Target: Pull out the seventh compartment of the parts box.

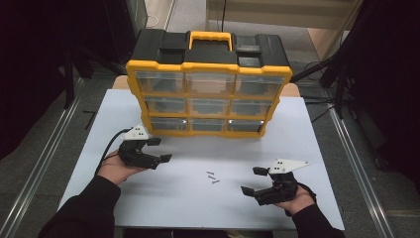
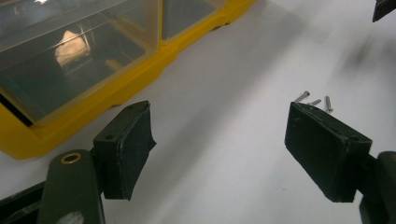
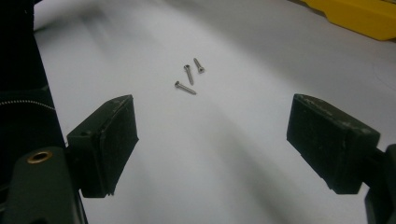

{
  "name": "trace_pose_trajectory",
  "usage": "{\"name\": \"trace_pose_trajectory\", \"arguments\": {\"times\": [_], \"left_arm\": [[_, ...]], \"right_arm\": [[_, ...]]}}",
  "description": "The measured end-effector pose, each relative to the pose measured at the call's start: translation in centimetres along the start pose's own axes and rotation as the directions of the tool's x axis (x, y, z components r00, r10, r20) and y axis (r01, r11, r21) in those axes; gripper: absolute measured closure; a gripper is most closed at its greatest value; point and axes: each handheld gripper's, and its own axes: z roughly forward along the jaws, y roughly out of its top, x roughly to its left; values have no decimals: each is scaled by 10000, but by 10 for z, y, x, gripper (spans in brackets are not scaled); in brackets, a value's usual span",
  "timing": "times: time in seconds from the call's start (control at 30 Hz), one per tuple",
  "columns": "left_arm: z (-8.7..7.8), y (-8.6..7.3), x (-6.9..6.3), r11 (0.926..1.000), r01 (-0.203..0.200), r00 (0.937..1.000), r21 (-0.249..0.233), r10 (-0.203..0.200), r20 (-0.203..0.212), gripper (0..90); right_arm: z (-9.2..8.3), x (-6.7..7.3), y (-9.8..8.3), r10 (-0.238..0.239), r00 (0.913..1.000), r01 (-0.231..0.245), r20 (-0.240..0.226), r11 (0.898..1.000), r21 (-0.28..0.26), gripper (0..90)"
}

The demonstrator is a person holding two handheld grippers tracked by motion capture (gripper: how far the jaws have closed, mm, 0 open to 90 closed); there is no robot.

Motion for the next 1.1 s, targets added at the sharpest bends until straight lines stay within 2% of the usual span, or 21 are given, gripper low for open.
{"name": "trace_pose_trajectory", "arguments": {"times": [0.17, 0.23, 0.47, 0.63, 0.73, 0.83, 0.9, 0.93, 1.03, 1.07, 1.1], "left_arm": [[1, 5, 2, 9999, 2, 9999, -113, -1, 125, 230], [4, 9, 3, 10000, -53, 9999, 53, 52, 102, 231], [5, 20, 4, 10000, -69, 9991, -15, 69, 419, 231], [4, 30, 7, 9987, -499, 9978, -36, 500, 429, 231], [1, 37, 8, 9942, -1079, 9929, 18, 1077, 496, 231], [0, 42, 9, 9908, -1342, 9889, 152, 1329, 671, 231], [0, 46, 9, 9825, -1816, 9819, 417, 1788, 628, 231], [0, 46, 9, 9825, -1816, 9819, 417, 1788, 628, 231], [0, 48, 9, 9716, -2278, 9725, 638, 2238, 645, 231], [1, 49, 9, 9655, -2487, 9673, 772, 2436, 702, 231], [1, 50, 9, 9636, -2559, 9652, 776, 2502, 754, 231]], "right_arm": [[2, 3, 1, -9, 10000, 9, -85, 10000, -13, 174], [4, 4, 1, -43, 9999, 43, -130, 10000, 29, 174], [3, 3, 0, 7, 9999, -7, -153, 10000, 21, 174], [3, 3, 0, 14, 9999, -13, -123, 10000, 57, 174], [3, 3, 0, 8, 9999, -7, -144, 10000, 47, 174], [4, 3, 0, 10, 9999, -9, -131, 10000, 69, 174], [4, 3, 0, 57, 9999, -56, -128, 10000, 47, 174], [4, 3, 0, 57, 9999, -56, -128, 10000, 47, 174], [4, 3, 0, 93, 9998, -92, -195, 9999, 59, 174], [4, 3, 0, 75, 9997, -73, -212, 9999, 109, 174], [4, 3, 0, 70, 9997, -67, -222, 9999, 129, 173]]}}
